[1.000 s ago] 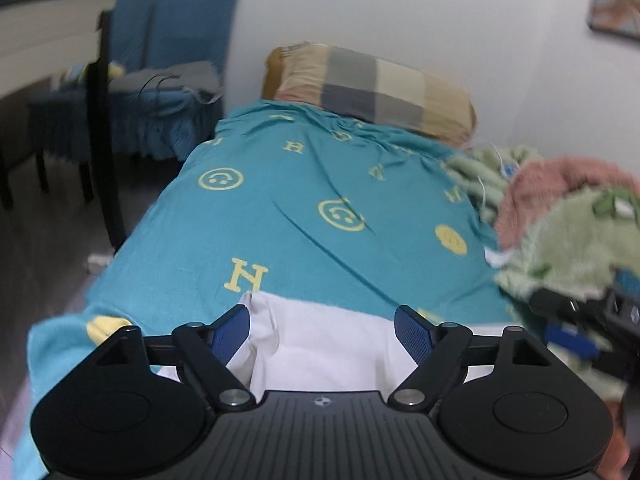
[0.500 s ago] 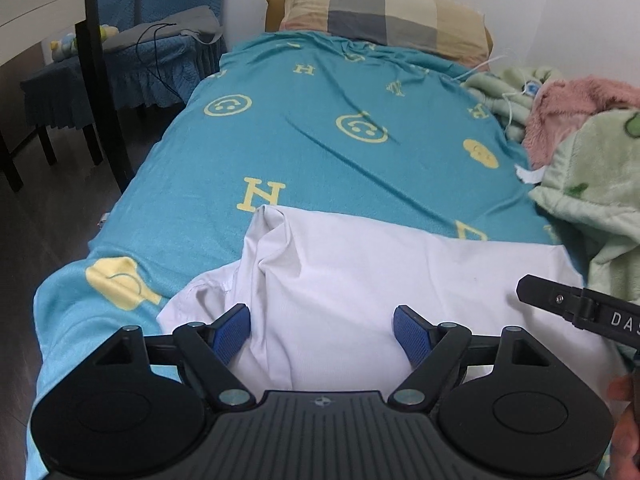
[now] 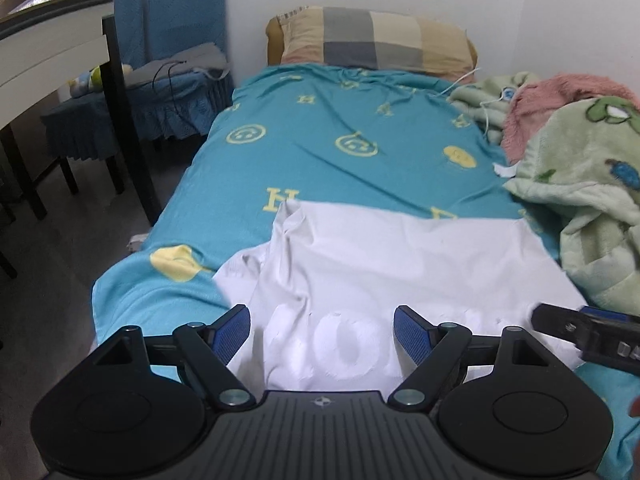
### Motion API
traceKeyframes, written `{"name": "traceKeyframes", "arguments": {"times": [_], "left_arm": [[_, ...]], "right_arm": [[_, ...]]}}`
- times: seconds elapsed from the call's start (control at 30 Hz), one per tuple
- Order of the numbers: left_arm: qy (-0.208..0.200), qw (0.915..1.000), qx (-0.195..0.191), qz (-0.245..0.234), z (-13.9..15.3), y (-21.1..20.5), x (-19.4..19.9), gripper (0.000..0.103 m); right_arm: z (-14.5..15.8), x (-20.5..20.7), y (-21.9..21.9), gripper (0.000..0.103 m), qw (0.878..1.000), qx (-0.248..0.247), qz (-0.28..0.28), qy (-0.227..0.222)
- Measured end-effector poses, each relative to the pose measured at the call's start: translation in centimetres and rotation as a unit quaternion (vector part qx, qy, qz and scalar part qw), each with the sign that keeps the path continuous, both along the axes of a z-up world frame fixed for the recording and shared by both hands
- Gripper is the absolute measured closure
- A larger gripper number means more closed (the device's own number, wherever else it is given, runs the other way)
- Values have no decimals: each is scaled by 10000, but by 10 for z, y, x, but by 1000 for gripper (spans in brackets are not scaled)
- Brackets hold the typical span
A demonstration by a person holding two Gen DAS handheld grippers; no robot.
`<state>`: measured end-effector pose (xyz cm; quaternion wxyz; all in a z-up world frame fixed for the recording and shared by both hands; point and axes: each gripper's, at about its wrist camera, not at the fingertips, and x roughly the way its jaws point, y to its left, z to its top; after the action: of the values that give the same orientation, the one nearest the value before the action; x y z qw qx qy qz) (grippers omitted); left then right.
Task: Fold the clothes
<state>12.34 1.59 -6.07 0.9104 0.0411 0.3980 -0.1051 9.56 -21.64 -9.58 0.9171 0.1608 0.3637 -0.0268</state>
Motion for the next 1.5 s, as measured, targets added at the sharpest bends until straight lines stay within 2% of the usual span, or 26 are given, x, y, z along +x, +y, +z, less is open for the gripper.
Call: {"name": "traceKeyframes", "arguments": {"times": [0.2,0.37,0.43,0.57,0.63,0.7,0.77,0.83,0.93,1.03,1.07,1.17,1.23,1.27,1.3,1.33,1.43,1.5], "left_arm": [[378,9992,155,9,-15,3,6,22],[693,9973,256,21,-26,5,10,22],[764,9970,73,75,-21,9,6,22],[956,9932,-619,233,-4,25,-13,20],[1183,9837,-1333,248,-4,38,-24,14],[1523,9678,-1967,380,-14,48,-29,13],[1955,9490,-2392,622,-32,56,-24,13],[2196,9345,-2657,887,-47,62,-15,14],[2261,9122,-3136,1359,-64,74,-5,16],[2235,8874,-3648,1718,-76,85,4,23],[2190,8834,-3729,1807,-78,88,6,25],[2047,8781,-3833,2003,-82,93,8,47],[1935,8763,-3893,2075,-82,95,9,57],[1857,8780,-3896,2072,-80,96,9,62],[1759,8814,-3879,2042,-78,95,8,73],[1656,8854,-3865,1983,-74,93,8,78],[1335,8956,-3848,1787,-59,87,6,82],[1189,8970,-3898,1712,-49,84,5,83]], "right_arm": [[-7,1,-9,30,9999,0,-145,64],[-28,10,-16,30,9990,89,-199,380],[-29,10,-16,30,9990,90,-194,396],[-28,9,-17,30,9989,144,-198,394],[-28,9,-17,29,9988,170,-213,399],[-27,12,-19,29,9987,193,-227,416],[-26,11,-20,29,9985,227,-252,423],[-25,10,-21,29,9983,279,-284,414],[-25,8,-22,30,9982,323,-301,415],[-25,8,-22,30,9981,328,-309,420],[-25,8,-22,30,9981,324,-310,421],[-25,9,-23,30,9981,323,-323,413],[-23,8,-25,30,9978,405,-394,357],[-20,6,-28,30,9972,524,-472,260],[-16,3,-31,30,9962,651,-553,155],[-12,1,-35,29,9949,778,-633,51],[5,-10,-45,28,9830,1686,-632,-373],[8,-15,-45,27,9657,2508,-465,-492]]}}
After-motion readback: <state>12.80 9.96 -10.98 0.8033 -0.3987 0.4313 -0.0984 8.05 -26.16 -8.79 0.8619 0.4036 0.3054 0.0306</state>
